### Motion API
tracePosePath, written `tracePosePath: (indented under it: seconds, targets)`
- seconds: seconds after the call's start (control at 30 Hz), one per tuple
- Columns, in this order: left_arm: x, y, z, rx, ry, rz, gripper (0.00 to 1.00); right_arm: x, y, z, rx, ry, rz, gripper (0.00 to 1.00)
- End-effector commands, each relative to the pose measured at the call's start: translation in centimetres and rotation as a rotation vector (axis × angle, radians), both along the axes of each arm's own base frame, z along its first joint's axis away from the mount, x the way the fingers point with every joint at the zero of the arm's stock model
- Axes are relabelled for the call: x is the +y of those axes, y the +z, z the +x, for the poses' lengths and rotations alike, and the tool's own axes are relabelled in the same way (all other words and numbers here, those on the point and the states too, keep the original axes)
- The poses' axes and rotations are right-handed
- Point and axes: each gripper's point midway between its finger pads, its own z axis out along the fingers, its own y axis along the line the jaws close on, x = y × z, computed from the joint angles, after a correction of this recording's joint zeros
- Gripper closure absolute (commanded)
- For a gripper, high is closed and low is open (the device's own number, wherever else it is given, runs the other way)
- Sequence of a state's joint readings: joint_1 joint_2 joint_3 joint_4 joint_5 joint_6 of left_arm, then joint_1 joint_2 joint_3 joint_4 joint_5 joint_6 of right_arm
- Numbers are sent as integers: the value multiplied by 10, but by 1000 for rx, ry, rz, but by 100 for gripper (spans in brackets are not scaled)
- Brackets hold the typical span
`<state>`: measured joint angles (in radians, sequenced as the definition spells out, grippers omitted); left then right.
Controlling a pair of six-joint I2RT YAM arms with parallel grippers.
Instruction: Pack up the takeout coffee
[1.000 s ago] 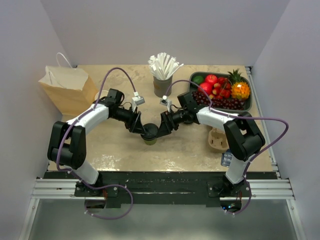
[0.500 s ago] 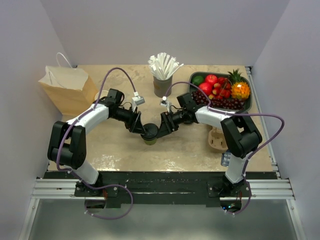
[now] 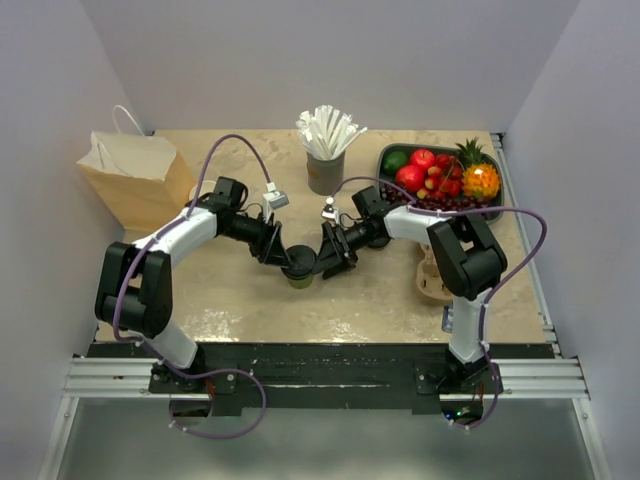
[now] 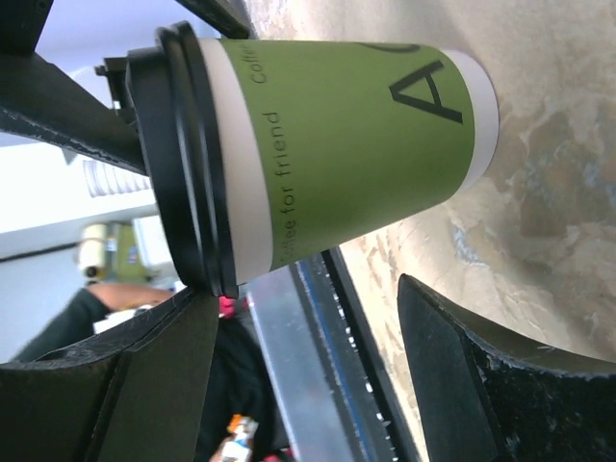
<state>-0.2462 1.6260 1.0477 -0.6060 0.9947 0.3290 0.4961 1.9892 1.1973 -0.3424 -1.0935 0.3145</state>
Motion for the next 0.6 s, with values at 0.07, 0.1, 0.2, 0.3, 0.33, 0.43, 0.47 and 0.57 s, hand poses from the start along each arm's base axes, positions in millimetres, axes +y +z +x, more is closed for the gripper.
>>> tracePosePath:
  seconds: [0.07, 0.1, 0.2, 0.3, 0.33, 0.43, 0.47, 0.57]
  targets:
    - [8, -33, 4, -10, 12, 103, 37, -41, -81, 21, -23, -132, -368, 26]
    - [8, -33, 5, -11, 12, 104, 37, -44, -82, 19, -11, -131, -384, 25]
    - [9, -35, 6, -6, 17, 110, 37, -51, -80, 15, -13, -128, -419, 24]
    - [10, -39, 12, -2, 37, 129, 37, -60, -85, 11, 4, -136, -464, 22]
    - [10, -41, 14, -3, 42, 136, 37, -63, -87, 10, 19, -142, -481, 22]
    - [11, -40, 20, -9, 57, 145, 37, -72, -95, 2, 71, -147, -519, 21]
    - [11, -40, 20, -8, 56, 143, 37, -74, -97, 2, 73, -148, -524, 21]
    - [9, -37, 19, -7, 46, 132, 37, -75, -96, 5, 66, -140, -529, 21]
